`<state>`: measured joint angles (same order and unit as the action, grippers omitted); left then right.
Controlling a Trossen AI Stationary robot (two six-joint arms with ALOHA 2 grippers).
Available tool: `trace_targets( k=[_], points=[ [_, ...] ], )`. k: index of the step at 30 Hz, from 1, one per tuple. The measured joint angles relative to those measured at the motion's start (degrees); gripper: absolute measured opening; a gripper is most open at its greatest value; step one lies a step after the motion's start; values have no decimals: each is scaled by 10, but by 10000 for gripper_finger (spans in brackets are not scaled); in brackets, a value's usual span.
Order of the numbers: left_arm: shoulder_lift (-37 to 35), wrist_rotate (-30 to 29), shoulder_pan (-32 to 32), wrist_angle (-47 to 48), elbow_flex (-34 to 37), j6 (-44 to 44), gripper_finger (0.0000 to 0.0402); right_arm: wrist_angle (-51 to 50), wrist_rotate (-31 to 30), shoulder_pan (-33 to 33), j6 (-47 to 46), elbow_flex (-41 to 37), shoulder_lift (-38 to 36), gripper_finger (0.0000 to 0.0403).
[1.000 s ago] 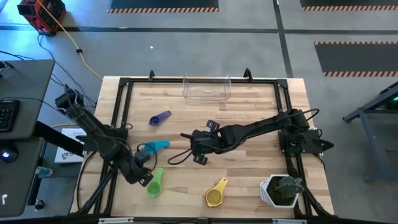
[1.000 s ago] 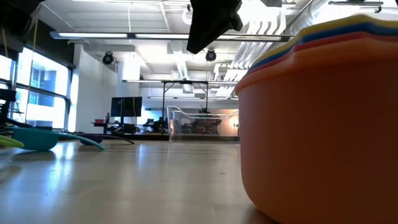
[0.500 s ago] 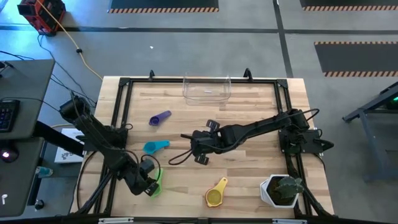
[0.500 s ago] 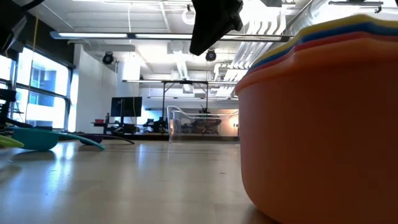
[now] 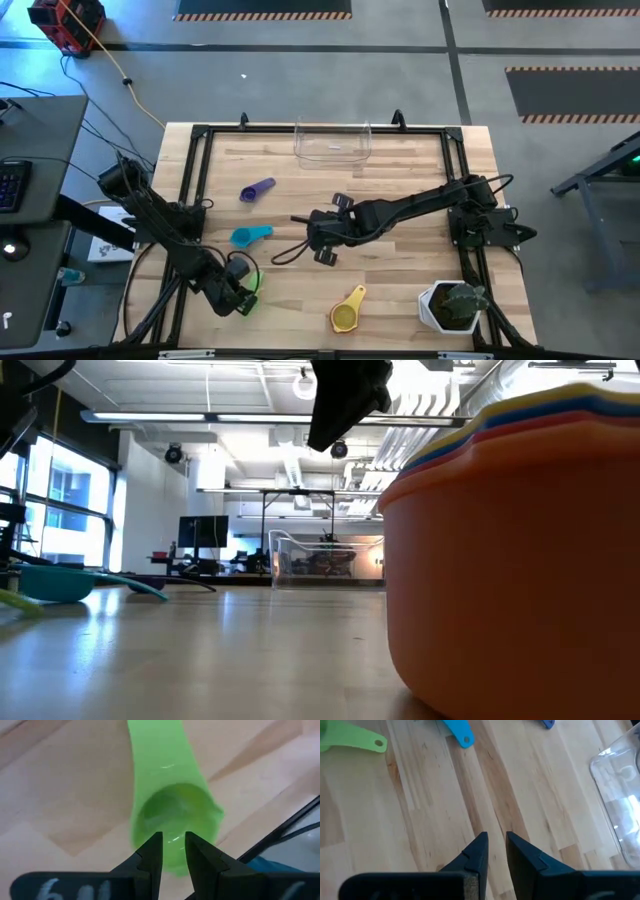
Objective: Nest measuring cups in basket
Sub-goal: Stack the green measuring cup on the yellow measuring cup
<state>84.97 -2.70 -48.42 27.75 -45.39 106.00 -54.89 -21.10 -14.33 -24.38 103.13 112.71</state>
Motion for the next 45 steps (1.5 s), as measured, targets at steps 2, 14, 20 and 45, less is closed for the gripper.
trace_targets(
  k=[2,14,20,45],
  points=[
    [-6,-5,0,-1,0,0,74,0,0,0,0,0,0,59],
    [-5,-12,2,89,-33,-47,74,3,-3,6,4,0,0,59],
    [0,-5,4,114,-28,-68,74,4,-2,6,4,0,0,59],
    [52,20,6,94,-27,-94,71,12,-1,6,-11,0,0,59]
  ],
)
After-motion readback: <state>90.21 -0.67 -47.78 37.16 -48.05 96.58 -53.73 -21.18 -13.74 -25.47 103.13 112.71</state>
